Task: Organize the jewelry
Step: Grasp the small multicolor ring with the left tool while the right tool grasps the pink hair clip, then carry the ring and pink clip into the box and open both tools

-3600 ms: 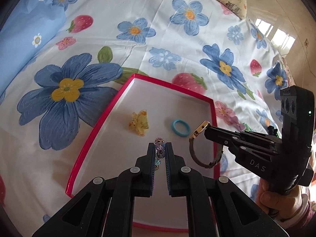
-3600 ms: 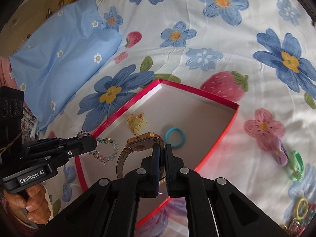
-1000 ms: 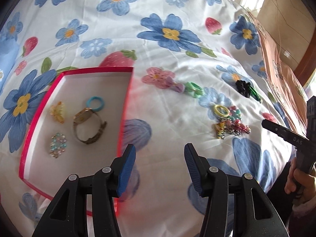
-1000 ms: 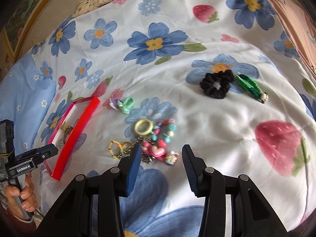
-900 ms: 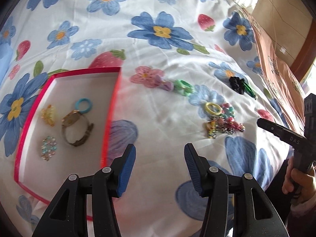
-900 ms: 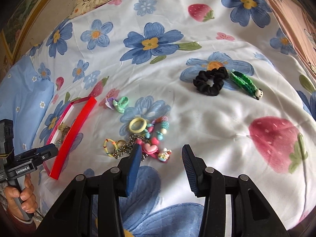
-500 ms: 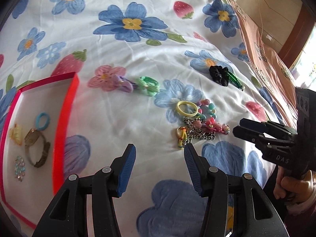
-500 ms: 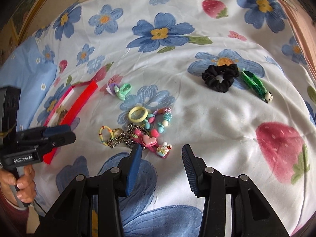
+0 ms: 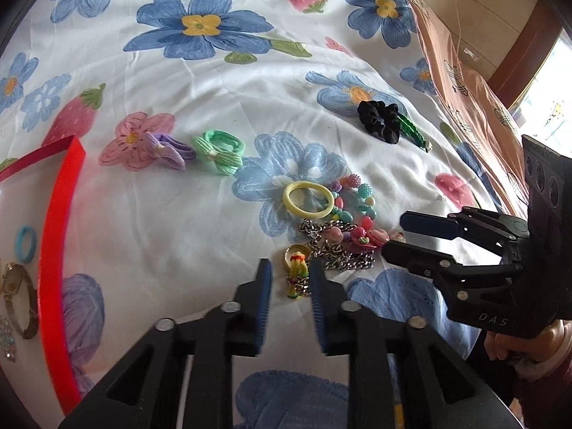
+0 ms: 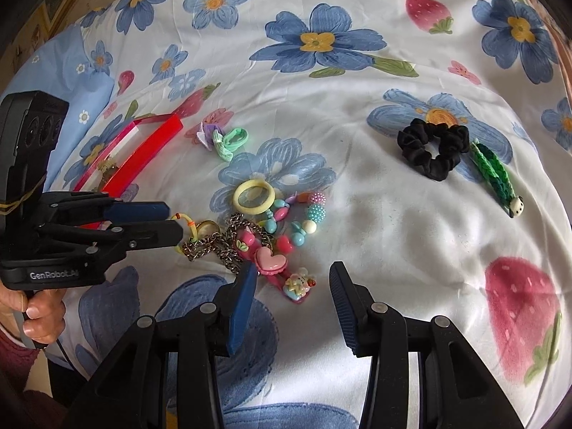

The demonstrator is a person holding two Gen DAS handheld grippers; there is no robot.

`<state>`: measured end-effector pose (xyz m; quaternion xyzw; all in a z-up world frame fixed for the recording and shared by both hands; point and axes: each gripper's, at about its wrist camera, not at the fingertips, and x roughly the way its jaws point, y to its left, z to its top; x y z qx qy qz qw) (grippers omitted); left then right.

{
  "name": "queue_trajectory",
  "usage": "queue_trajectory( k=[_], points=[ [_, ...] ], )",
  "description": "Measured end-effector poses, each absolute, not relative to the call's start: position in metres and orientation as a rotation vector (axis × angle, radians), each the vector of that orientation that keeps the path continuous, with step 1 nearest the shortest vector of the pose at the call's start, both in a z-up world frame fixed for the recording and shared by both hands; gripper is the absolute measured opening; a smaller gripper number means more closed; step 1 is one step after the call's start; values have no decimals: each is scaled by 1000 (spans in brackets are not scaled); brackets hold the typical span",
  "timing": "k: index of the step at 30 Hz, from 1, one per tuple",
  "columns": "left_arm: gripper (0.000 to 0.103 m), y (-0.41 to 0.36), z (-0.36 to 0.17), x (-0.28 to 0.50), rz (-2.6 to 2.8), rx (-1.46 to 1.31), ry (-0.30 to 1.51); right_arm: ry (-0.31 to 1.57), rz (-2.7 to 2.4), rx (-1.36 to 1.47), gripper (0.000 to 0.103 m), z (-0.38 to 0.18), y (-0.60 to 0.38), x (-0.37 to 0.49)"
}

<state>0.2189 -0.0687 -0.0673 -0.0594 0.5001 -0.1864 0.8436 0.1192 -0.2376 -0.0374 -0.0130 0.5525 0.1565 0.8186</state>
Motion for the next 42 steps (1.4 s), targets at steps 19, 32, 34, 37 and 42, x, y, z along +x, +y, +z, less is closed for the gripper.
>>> queue_trajectory(
  k=[19, 32, 34, 37, 42],
  points=[
    [3, -10, -33, 160, -330, -216, 945, 1164, 343, 39, 10, -32, -231, 107],
    [3, 49, -25, 109, -220, -320, 916, 1118, 446, 100, 10, -11, -187, 97],
    [3, 60, -23, 102, -200, -335, 908, 1118, 471, 98, 10, -11, -176, 96],
    [3, 77, -20, 91, -169, -353, 898, 1119, 505, 94, 10, -10, -160, 96],
    [3, 105, -19, 74, -112, -381, 886, 1118, 562, 74, 10, -8, -132, 97]
  ],
)
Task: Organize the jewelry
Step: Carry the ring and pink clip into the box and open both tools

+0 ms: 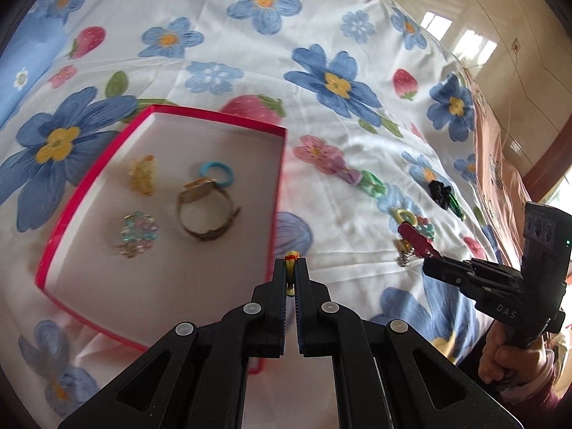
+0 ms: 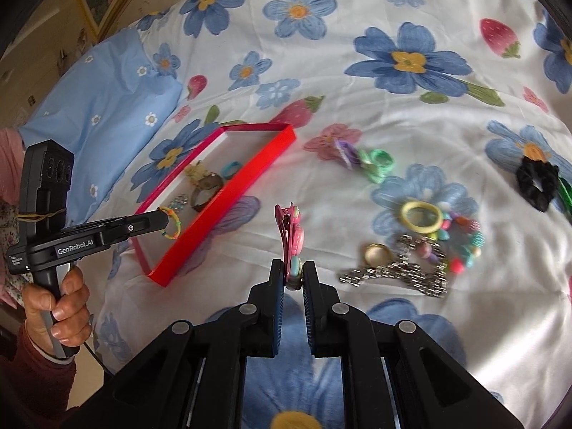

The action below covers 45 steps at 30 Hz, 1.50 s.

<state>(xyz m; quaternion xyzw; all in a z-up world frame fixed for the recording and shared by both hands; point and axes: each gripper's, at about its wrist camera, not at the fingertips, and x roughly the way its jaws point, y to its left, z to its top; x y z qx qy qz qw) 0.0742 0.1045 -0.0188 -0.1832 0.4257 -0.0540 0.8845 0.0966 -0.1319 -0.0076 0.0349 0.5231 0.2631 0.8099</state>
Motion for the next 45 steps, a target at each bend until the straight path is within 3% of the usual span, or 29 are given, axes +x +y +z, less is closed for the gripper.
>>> queue_trajectory(
  k=[22, 45],
  points=[
    [3, 185, -26, 33, 62, -503, 858, 1117, 779, -32, 10, -9, -8, 104],
    [3, 216, -67, 79, 121, -505, 923, 1233, 825, -185, 10, -64, 66, 131]
  ],
)
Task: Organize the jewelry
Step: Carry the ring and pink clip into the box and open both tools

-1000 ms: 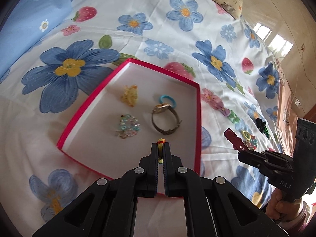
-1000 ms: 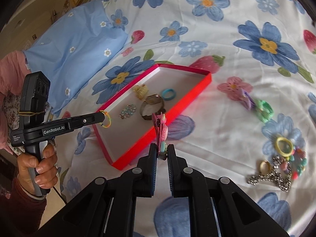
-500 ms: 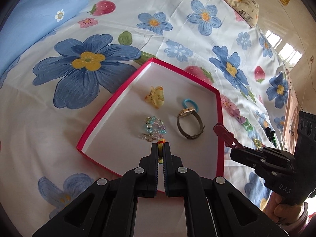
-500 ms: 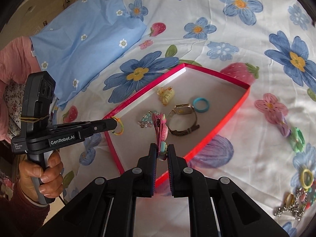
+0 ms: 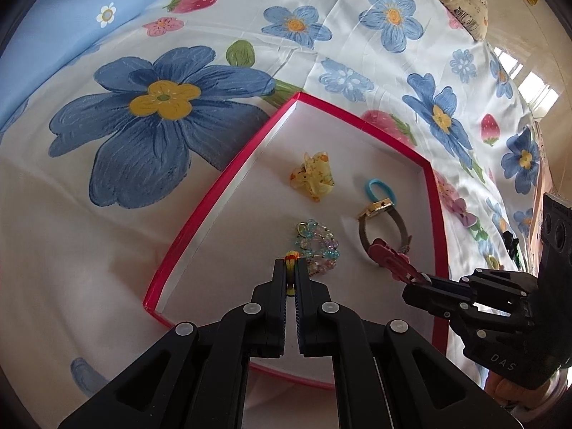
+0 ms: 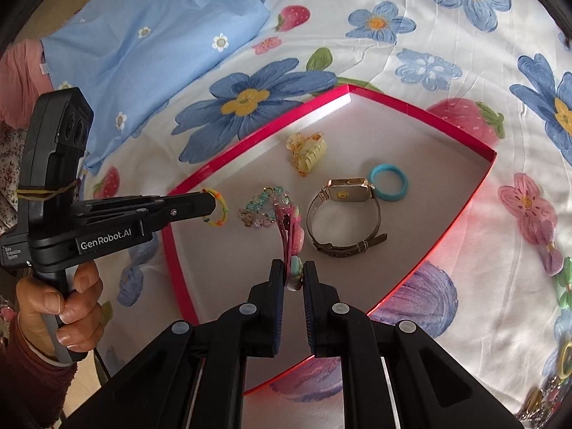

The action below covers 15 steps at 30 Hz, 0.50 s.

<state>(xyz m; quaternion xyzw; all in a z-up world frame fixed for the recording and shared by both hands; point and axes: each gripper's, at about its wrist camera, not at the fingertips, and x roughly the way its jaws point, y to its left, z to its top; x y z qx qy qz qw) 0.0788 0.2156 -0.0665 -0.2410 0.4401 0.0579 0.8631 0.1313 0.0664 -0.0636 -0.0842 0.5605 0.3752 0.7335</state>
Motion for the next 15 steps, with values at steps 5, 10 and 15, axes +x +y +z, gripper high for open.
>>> queue_trajectory(
  k=[5, 10, 15],
  points=[
    [3, 219, -79, 89, 129, -508, 942, 1260, 823, -234, 10, -75, 74, 134],
    [3, 222, -88, 92, 138, -518, 955, 1270, 827, -259, 10, -79, 78, 135],
    [6, 220, -90, 93, 144, -501, 960, 1278, 830, -274, 11, -81, 81, 136]
  ],
)
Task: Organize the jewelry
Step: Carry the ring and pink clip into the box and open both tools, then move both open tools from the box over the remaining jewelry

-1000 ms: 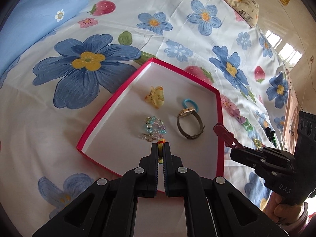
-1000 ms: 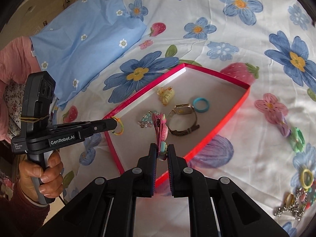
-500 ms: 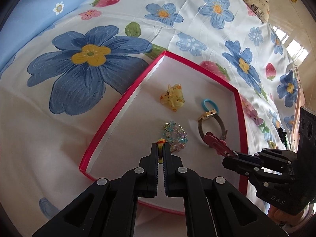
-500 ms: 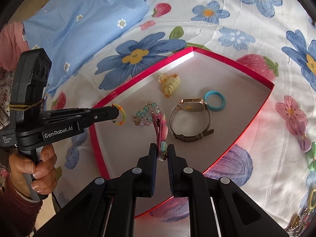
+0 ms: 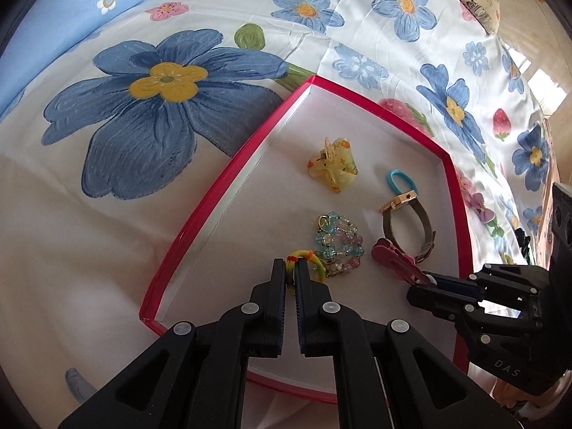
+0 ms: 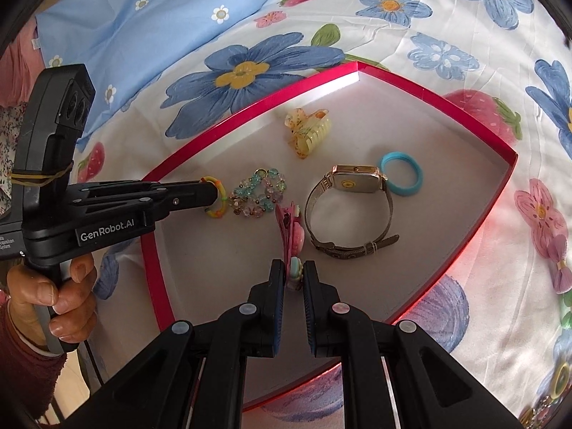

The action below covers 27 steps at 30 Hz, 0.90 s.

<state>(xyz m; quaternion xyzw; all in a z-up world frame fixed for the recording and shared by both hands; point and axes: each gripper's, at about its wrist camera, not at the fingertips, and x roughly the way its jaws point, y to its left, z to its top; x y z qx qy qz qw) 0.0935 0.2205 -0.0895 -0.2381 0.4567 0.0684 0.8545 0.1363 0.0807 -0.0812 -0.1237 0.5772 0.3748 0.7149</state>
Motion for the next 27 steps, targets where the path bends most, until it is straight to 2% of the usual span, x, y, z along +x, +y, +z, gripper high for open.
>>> queue_trajectory(
  k=[4, 7, 9, 10, 13, 20, 24, 27],
  points=[
    [10, 218, -89, 95, 147, -491, 966, 1289, 834, -265, 12, -82, 81, 138],
    [20, 217, -87, 96, 151, -486, 965, 1291, 834, -255, 13, -82, 81, 139],
    [28, 215, -85, 95, 160, -473, 963, 1291, 841, -235, 18, -81, 80, 139],
    [29, 214, -84, 95, 163, -467, 963, 1288, 846, -223, 23, -80, 80, 138],
    [30, 212, -79, 92, 162, -464, 956, 1272, 840, -226, 27, -75, 79, 135],
    [37, 208, -66, 83, 167, -458, 938, 1243, 819, -171, 27, -61, 65, 134],
    [48, 205, -54, 74, 167, -472, 915, 1205, 799, -119, 28, -48, 52, 132],
    [50, 198, -44, 67, 164, -472, 897, 1170, 766, -58, 39, -36, 34, 130]
  ],
)
